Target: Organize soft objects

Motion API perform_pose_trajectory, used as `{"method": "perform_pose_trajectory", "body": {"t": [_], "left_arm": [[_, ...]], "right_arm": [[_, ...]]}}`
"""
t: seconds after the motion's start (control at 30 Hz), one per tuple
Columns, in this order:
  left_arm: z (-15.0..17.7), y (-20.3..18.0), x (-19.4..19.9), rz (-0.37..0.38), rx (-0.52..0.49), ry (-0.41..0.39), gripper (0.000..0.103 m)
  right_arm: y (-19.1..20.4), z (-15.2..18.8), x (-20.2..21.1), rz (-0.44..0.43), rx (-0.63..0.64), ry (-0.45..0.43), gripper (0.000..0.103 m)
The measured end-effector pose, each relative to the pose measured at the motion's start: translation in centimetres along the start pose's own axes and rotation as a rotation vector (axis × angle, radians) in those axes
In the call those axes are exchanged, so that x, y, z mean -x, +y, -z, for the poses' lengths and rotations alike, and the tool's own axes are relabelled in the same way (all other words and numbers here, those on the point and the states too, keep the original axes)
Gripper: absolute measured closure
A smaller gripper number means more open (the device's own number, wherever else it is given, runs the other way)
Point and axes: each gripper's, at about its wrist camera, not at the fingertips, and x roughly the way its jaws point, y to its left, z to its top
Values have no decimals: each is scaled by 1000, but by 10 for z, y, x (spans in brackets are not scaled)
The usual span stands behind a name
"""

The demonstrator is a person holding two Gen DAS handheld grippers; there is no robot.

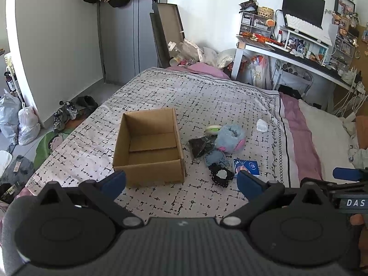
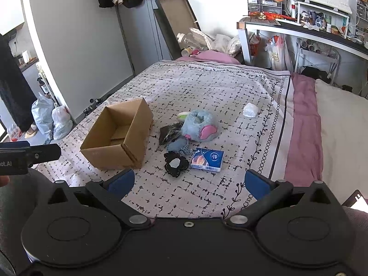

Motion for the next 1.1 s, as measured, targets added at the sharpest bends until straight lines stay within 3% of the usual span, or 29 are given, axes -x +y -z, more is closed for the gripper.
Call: {"method": "perform_pose_trajectory", "body": {"t": [1.1], "left_arm": [[2, 3, 0, 25, -3, -4, 1]], "right_arm": [[8, 0, 12, 16, 4, -37, 0]]}}
